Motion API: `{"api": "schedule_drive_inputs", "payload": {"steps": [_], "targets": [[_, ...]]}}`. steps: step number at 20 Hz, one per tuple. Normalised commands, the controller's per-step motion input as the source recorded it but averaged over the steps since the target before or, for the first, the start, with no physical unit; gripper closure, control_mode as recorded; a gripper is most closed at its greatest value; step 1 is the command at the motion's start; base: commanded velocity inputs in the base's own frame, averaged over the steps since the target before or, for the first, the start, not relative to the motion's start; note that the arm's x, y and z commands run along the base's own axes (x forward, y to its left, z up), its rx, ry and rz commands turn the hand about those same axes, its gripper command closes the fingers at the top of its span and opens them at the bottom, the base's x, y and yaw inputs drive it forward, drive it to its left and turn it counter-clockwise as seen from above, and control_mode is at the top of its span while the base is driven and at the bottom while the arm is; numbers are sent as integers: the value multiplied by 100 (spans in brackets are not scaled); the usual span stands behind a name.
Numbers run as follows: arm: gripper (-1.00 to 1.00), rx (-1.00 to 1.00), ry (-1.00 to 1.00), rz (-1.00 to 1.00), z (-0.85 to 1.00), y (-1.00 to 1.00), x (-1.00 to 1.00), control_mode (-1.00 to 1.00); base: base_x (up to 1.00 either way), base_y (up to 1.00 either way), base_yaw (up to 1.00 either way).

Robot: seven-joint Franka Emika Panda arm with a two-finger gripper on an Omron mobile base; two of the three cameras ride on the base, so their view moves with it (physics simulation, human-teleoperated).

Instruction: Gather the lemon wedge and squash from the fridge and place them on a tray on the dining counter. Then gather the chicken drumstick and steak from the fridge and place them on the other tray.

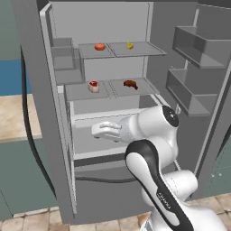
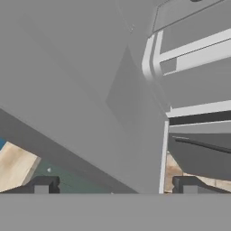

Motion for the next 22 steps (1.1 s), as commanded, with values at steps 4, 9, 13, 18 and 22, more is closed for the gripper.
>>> {"api": "schedule_drive_inputs", "payload": {"steps": [4,9,13,18,22], "targets": [[-100,0,0,0,0,0,0,-100,0,0,0],[-100,-5,-9,-13,0,10,-19,-100,0,0,0],[-100,-13,-7,-26,9,15,9,-100,0,0,0],[-100,-3,-2,2,2,-41,11,-100,0,0,0],[-100,-2,-15,0,1,-71,-14,-100,0,0,0]]}}
